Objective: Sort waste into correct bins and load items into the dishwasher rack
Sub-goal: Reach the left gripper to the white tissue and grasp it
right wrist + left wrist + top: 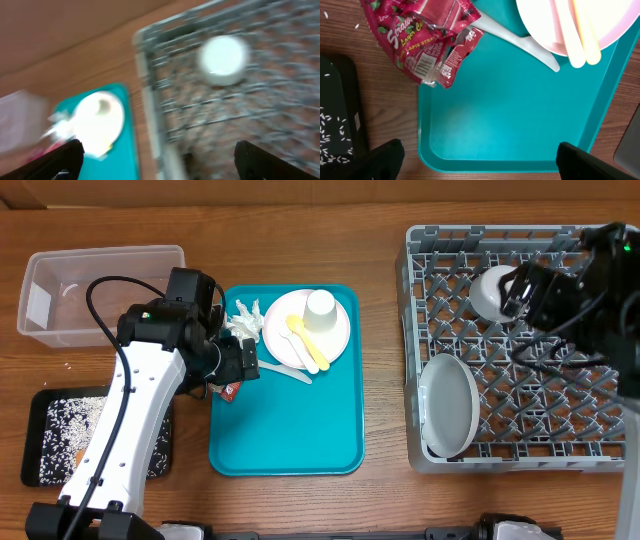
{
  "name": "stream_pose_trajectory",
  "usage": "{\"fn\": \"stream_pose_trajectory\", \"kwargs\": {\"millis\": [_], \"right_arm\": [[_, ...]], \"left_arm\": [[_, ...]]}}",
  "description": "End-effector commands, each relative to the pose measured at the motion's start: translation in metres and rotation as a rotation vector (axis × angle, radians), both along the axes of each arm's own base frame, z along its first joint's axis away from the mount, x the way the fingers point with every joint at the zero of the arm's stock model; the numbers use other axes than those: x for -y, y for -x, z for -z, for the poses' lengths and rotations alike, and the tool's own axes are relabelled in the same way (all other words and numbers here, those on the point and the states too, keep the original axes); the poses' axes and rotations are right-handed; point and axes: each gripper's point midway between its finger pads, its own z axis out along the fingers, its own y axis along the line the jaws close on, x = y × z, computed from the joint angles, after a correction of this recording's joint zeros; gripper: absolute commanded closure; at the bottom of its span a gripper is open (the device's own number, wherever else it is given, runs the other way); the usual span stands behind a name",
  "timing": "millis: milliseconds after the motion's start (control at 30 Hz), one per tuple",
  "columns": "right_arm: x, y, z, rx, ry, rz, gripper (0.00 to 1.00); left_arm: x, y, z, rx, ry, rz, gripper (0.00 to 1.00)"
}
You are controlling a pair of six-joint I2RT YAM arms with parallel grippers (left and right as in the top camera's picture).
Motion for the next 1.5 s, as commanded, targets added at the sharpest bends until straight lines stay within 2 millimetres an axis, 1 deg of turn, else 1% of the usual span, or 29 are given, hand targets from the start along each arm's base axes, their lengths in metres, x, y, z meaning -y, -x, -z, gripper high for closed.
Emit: {"fn": "stream_pose_trajectory", "kwargs": {"millis": [0,167,267,367,467,533,633,667,700,767,800,933,1033,1167,1300,1467], "right_arm": [[0.046,-0.004,0.0,-0.016,0.171,0.205,0.0],[0.048,-0.01,0.011,-0.053,0.18,0.209,0.0],[0.048,-0.014,0.018,-0.075,0.179,0.206,0.0],[0.049,-0.017,0.022,-0.088,0.18,0.205,0.0],[0.049,-0.019,0.025,-0.098,0.18,0.204,0.0],[0.049,-0.02,0.026,-0.102,0.181,0.204,0.0],[0.049,-0.02,0.027,-0.104,0.181,0.204,0.0],[0.049,-0.02,0.027,-0.104,0.181,0.204,0.0],[0.049,-0.02,0.027,-0.104,0.181,0.204,0.0],[0.049,-0.02,0.027,-0.104,0.181,0.204,0.0],[0.049,-0.02,0.027,-0.104,0.181,0.204,0.0],[0.049,-0.02,0.027,-0.104,0.181,0.204,0.0],[0.049,-0.02,0.027,-0.104,0.181,0.204,0.0],[0.049,-0.02,0.027,-0.104,0.181,0.204,0.0],[0.049,-0.02,0.027,-0.104,0.181,0.204,0.0],[0.049,-0.02,0.027,-0.104,0.181,0.204,0.0]], "left_arm": [[0.003,-0.003,-0.005,0.022,0.011,0.028,0.0],[0.004,-0.013,-0.006,0.061,0.014,0.027,0.0],[0.004,-0.026,-0.006,0.104,0.011,0.033,0.0],[0.005,-0.04,-0.009,0.167,-0.001,0.076,0.06],[0.004,-0.054,-0.014,0.23,-0.013,0.08,0.15],[0.005,-0.065,-0.018,0.28,-0.021,0.126,0.19],[0.008,-0.073,-0.016,0.313,-0.042,0.196,0.2],[0.009,-0.075,-0.013,0.31,-0.047,0.211,0.19],[0.009,-0.076,-0.01,0.304,-0.05,0.221,0.16],[0.008,-0.08,0.001,0.281,-0.061,0.223,0.12],[0.006,-0.085,0.01,0.267,-0.073,0.222,0.11],[0.004,-0.1,0.035,0.247,-0.093,0.216,0.1],[0.006,-0.112,0.044,0.263,-0.093,0.215,0.09],[0.006,-0.127,0.048,0.303,-0.103,0.212,0.07],[0.002,-0.132,0.059,0.295,-0.13,0.203,0.03],[0.002,-0.134,0.085,0.246,-0.132,0.207,0.02]]}}
